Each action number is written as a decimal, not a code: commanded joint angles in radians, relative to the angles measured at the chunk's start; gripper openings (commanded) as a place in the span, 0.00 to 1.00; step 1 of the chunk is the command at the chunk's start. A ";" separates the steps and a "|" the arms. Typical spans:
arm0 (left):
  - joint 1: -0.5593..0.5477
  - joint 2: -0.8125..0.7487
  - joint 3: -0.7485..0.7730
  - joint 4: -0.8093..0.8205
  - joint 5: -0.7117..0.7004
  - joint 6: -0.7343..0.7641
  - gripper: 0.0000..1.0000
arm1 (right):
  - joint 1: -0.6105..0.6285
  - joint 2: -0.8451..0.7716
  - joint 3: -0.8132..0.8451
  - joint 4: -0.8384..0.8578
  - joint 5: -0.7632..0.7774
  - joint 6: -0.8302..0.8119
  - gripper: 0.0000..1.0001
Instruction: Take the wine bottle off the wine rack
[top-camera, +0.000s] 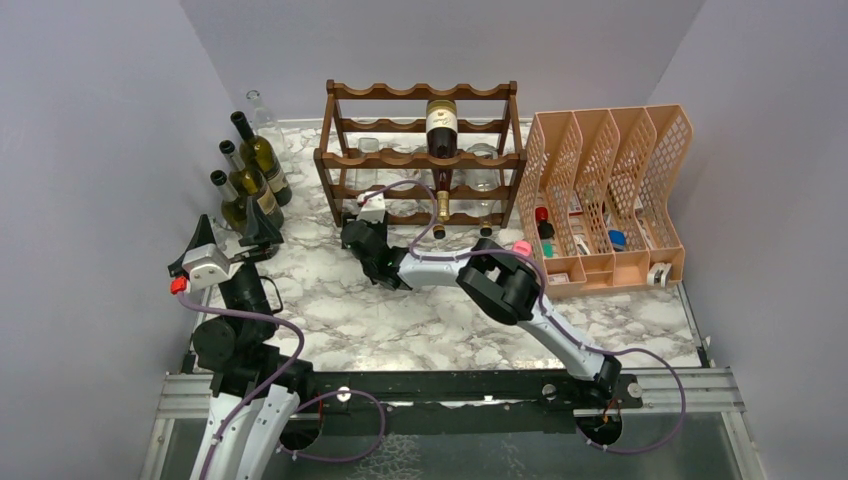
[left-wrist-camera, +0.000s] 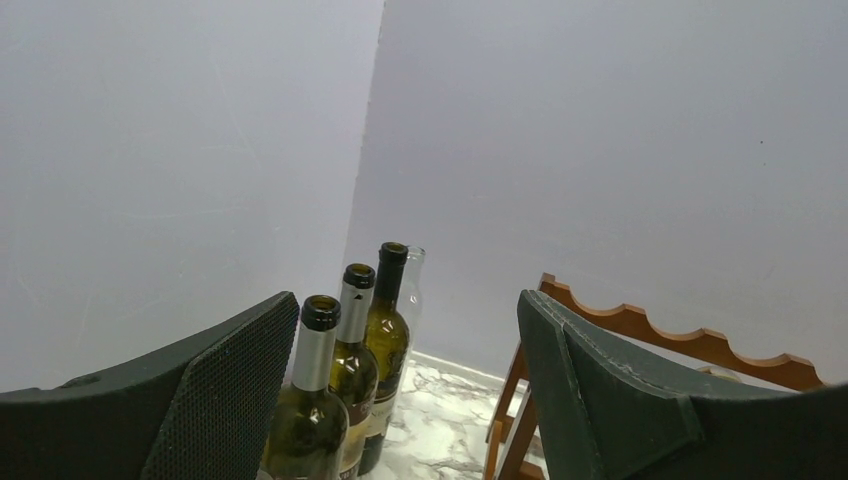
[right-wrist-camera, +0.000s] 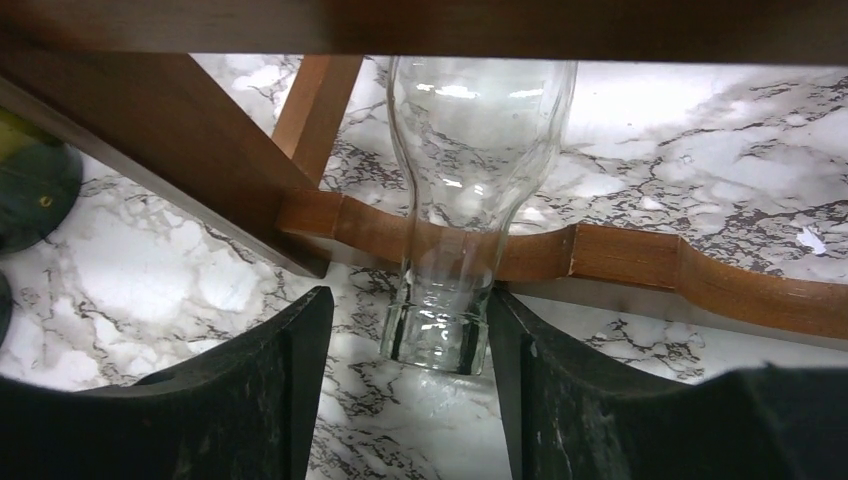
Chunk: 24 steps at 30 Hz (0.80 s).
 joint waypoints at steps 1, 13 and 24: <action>-0.006 -0.008 0.022 0.006 -0.026 0.000 0.85 | -0.014 0.036 0.029 0.052 0.065 0.021 0.60; -0.006 0.000 0.019 0.006 -0.027 -0.001 0.85 | -0.017 -0.044 -0.018 0.001 -0.053 0.084 0.21; -0.006 0.010 0.018 0.006 -0.028 -0.004 0.85 | 0.032 -0.267 -0.264 -0.030 -0.154 0.200 0.15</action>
